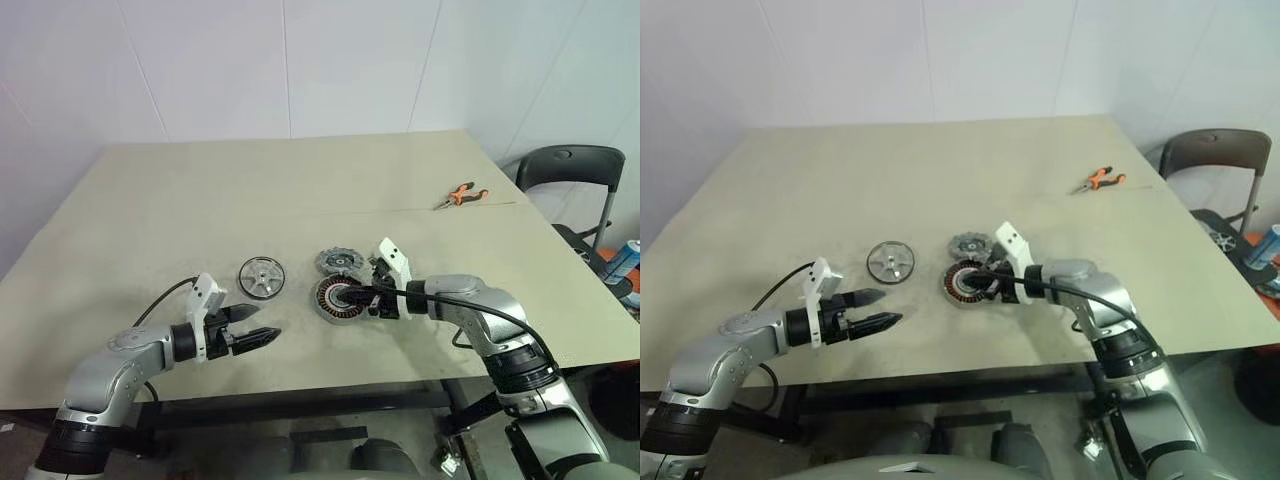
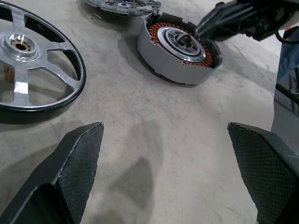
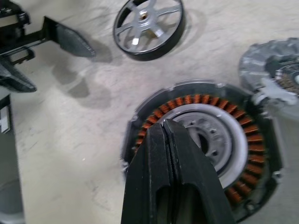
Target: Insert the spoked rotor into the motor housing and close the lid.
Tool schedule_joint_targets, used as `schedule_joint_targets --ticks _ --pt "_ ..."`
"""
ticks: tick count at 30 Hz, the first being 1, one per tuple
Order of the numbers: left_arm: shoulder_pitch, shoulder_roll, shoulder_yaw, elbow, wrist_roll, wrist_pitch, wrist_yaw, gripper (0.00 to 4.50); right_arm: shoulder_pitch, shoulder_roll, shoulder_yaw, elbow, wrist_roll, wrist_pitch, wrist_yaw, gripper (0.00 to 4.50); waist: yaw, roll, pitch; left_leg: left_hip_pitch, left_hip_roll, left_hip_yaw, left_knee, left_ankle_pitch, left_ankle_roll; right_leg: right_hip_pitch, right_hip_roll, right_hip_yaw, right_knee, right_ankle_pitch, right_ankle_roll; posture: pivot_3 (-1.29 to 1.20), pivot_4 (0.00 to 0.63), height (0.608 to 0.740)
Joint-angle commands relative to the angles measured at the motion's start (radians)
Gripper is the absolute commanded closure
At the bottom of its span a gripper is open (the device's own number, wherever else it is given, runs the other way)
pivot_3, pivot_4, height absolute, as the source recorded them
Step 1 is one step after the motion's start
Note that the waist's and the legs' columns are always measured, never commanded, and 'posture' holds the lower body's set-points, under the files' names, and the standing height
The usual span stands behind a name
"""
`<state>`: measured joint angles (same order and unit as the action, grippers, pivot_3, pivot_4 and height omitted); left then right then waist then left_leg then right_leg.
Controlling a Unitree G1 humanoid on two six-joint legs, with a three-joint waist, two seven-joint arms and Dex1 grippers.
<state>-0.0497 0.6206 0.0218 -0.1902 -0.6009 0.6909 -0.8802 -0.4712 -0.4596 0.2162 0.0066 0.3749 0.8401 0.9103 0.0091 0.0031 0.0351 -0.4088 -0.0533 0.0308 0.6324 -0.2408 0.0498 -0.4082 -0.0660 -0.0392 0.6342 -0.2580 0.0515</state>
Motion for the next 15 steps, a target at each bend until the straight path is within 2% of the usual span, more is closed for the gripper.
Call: schedule_joint_targets --ticks 1,15 --pt "-0.006 0.005 0.025 -0.018 -0.009 -0.001 0.0 0.0 -0.006 -0.015 0.013 -0.031 -0.001 -0.014 0.017 4.48 0.001 0.0 0.0 0.0 0.0 0.0 0.0 0.0 0.0 0.0 0.0 0.0 0.0 0.0 0.0 0.0 0.0 0.74" --pt "0.004 0.009 0.031 -0.03 -0.01 0.0 0.005 0.0 -0.015 0.025 0.05 0.144 -0.136 -0.167 -0.074 4.48 0.003 0.0 -0.001 0.001 0.0 0.0 0.0 0.0 0.0 0.0 0.0 0.0 0.0 0.0 0.0 0.0 0.0 0.74"
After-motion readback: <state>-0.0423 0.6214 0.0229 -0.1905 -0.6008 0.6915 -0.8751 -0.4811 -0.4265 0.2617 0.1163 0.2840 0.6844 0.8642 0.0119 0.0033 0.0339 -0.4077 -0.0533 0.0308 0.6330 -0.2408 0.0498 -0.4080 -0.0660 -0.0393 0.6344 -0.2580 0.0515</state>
